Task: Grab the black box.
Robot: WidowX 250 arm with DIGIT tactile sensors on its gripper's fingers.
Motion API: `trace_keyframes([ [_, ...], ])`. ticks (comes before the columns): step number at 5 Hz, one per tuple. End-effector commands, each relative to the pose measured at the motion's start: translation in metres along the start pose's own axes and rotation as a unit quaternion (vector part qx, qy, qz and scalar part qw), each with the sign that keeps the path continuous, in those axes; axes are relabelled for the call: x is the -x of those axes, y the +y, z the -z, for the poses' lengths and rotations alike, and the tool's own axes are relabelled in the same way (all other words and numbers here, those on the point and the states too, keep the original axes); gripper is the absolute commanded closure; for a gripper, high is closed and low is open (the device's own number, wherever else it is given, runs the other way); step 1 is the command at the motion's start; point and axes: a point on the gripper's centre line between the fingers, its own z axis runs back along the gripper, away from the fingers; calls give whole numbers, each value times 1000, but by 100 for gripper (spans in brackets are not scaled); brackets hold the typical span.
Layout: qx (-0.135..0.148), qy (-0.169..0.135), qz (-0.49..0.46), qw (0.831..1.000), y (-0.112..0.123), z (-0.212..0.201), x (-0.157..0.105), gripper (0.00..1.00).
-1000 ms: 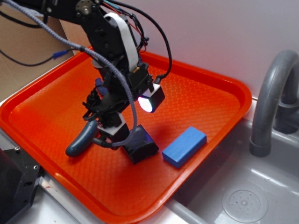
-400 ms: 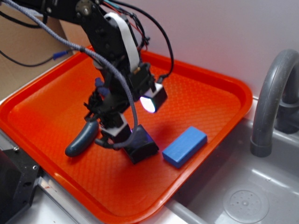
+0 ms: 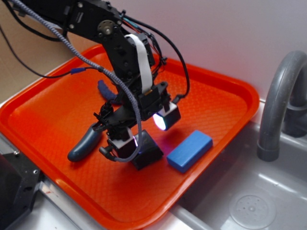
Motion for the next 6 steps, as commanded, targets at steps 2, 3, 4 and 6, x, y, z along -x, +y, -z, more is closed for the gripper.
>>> trace_keyframes([
  [2, 7, -15, 48, 999, -78, -20, -31, 0],
  [3, 23, 3, 68, 997, -83, -12, -39, 0],
  [4, 28, 12, 70, 997, -80, -4, -40, 100],
  [6, 3, 21, 4, 1000, -61, -17, -20, 100],
])
